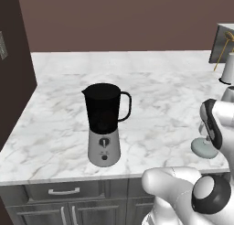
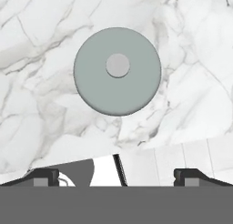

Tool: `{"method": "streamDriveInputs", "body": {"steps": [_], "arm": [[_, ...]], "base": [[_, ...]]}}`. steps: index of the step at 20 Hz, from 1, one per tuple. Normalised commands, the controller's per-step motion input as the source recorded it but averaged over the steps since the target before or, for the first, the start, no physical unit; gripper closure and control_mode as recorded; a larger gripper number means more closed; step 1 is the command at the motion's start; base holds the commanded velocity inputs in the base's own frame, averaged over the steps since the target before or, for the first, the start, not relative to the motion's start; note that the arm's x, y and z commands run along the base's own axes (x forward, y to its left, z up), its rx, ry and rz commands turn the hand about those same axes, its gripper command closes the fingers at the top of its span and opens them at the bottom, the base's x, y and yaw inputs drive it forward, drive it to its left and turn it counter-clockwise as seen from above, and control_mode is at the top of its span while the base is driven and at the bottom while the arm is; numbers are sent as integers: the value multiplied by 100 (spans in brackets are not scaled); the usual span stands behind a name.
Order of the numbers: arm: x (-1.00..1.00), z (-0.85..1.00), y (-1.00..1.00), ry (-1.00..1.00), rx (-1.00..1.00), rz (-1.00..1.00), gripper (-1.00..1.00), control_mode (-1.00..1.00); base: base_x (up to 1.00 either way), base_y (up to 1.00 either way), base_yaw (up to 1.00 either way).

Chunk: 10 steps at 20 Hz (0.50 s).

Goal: Grab the onion and lemon wedge from the fridge, place them in the blender, close the lid, and turn on the blender to create a marinade.

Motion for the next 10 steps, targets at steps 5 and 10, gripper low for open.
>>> {"method": "streamDriveInputs", "body": {"steps": [5, 10], "arm": [[15, -20, -3, 4, 0, 0, -100, -100], [14, -18, -4, 2, 1, 0, -100, -100]], "base": [[0, 0, 0], [0, 0, 0]]}}
